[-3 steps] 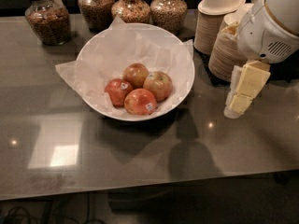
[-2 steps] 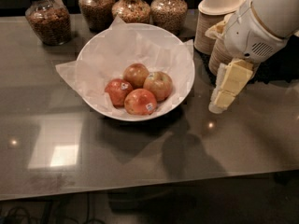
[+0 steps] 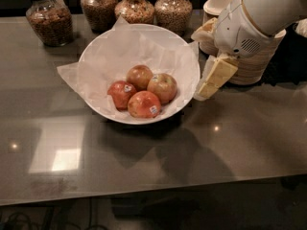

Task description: Pick apple from white bowl

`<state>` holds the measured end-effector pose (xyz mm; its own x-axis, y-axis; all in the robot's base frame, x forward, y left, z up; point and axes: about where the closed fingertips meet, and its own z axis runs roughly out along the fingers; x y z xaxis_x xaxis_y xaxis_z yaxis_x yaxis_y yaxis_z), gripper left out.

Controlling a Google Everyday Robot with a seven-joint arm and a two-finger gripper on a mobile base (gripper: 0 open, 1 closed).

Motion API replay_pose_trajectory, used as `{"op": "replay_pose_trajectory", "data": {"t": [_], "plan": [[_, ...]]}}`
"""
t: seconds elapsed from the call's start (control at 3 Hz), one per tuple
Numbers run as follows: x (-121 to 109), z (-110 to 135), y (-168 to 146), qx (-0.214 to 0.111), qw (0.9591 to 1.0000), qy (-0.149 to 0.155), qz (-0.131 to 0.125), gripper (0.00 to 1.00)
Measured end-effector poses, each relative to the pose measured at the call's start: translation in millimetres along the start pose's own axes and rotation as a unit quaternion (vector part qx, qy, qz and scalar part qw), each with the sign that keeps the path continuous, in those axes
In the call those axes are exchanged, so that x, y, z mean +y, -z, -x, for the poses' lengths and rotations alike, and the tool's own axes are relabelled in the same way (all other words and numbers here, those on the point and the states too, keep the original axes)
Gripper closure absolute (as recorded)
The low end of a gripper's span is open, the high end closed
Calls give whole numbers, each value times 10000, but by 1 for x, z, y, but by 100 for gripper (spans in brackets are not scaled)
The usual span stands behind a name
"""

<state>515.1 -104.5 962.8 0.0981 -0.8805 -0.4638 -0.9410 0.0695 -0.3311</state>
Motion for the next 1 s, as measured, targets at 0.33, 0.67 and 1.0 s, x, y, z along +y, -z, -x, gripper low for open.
{"op": "replay_pose_trajectory", "data": {"t": [0.33,0.67,1.0], "plan": [[-3,5,-4,-214,9997,57,53,23],[-4,13,-9,-426,9989,161,145,41],[-3,21,-14,-579,9976,278,256,41]]}}
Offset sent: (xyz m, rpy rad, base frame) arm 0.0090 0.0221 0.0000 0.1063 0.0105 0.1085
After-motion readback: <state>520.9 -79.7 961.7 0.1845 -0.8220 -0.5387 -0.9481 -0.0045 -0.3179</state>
